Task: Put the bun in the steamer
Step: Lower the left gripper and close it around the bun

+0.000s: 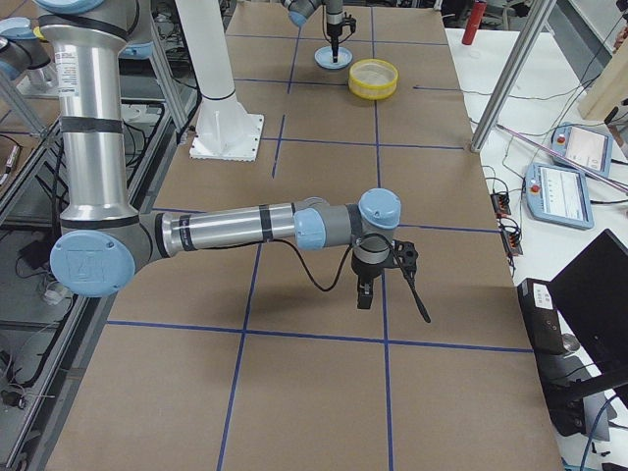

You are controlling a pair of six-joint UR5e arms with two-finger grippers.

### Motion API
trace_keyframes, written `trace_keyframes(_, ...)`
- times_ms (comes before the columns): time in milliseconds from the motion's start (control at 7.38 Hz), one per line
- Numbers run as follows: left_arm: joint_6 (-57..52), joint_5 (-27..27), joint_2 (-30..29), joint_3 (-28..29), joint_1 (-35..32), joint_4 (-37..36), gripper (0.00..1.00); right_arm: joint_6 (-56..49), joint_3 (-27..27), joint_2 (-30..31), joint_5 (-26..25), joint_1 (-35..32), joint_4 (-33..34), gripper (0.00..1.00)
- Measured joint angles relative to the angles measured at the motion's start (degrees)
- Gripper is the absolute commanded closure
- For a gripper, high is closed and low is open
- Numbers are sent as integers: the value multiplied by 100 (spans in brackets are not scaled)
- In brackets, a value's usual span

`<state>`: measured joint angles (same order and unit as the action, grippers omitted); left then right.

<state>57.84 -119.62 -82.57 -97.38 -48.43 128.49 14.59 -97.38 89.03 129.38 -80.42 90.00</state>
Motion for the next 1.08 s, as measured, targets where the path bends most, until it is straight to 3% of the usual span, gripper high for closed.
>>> trace_keyframes(271, 0, 0, 12, -3, 0, 0, 63, 0, 0, 0, 0, 0, 0, 0)
trace_keyframes(1083, -203, -11, 40, -92, -54, -26, 69, 0, 0, 0, 0, 0, 0, 0)
